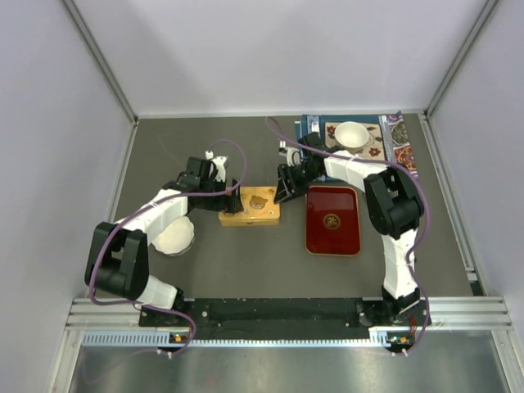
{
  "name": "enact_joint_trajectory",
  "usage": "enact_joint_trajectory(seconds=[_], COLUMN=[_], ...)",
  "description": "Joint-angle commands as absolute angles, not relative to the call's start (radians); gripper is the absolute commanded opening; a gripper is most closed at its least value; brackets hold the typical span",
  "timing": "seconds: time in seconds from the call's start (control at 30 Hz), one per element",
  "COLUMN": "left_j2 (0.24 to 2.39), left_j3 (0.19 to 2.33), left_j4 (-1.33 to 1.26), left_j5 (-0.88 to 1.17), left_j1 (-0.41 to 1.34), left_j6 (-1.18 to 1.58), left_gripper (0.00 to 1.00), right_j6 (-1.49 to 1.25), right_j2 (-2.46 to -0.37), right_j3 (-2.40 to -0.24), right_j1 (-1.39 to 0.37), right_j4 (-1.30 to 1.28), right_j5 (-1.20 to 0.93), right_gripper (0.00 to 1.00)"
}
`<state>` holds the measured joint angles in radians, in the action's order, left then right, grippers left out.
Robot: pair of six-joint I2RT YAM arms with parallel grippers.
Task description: Pack the cookies
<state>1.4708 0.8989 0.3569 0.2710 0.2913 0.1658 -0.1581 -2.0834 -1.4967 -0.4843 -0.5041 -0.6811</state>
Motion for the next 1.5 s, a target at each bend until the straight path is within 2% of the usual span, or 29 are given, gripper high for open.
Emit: enact_joint_trajectory(seconds=[0.0,0.17,0.3,0.5,0.57,0.83,0.87,0.9,1.1,1.23,1.33,1.47], left_j2=[1.440,1.433,1.427,1.419,1.410,1.352,1.348,1.342,1.324,1.298,1.267,1.224], left_j3=[0.900,0.900,0.897,0.899,0.897,0.899,0.902,0.905,0.985,1.017,1.020,1.011], left_j4=[0.273,0.275,0.273,0.270,0.270,0.261,0.265,0.265,0.322,0.318,0.284,0.221], left_j5=[0.298,0.293,0.288,0.273,0.265,0.206,0.189,0.178,0.081,0.034,0.009,-0.021], left_j1=[0.284,0.279,0.276,0.267,0.264,0.245,0.245,0.245,0.242,0.241,0.239,0.232], left_j6=[0.169,0.169,0.169,0.167,0.167,0.127,0.115,0.110,0.075,0.049,0.028,0.008], left_gripper=[0.96,0.97,0.96,0.97,0.97,0.98,0.98,0.98,0.99,0.99,0.99,0.99], right_j6=[-0.101,-0.084,-0.080,-0.058,-0.054,-0.028,-0.026,-0.023,-0.057,-0.057,-0.049,-0.044], right_j2=[-2.043,-2.002,-1.968,-1.901,-1.884,-1.769,-1.757,-1.746,-1.664,-1.600,-1.527,-1.436], right_j3=[-1.548,-1.603,-1.644,-1.716,-1.736,-1.709,-1.704,-1.700,-1.677,-1.657,-1.608,-1.534], right_j1=[-0.506,-0.508,-0.512,-0.514,-0.512,-0.511,-0.509,-0.508,-0.419,-0.345,-0.310,-0.233], right_j4=[-0.574,-0.610,-0.641,-0.690,-0.703,-0.704,-0.704,-0.704,-0.703,-0.690,-0.647,-0.585], right_j5=[-0.586,-0.561,-0.549,-0.503,-0.483,-0.341,-0.306,-0.286,-0.235,-0.128,-0.051,-0.034], right_gripper=[0.50,0.55,0.63,0.66,0.71,0.79,0.84,0.84,0.88,0.89,0.96,0.98])
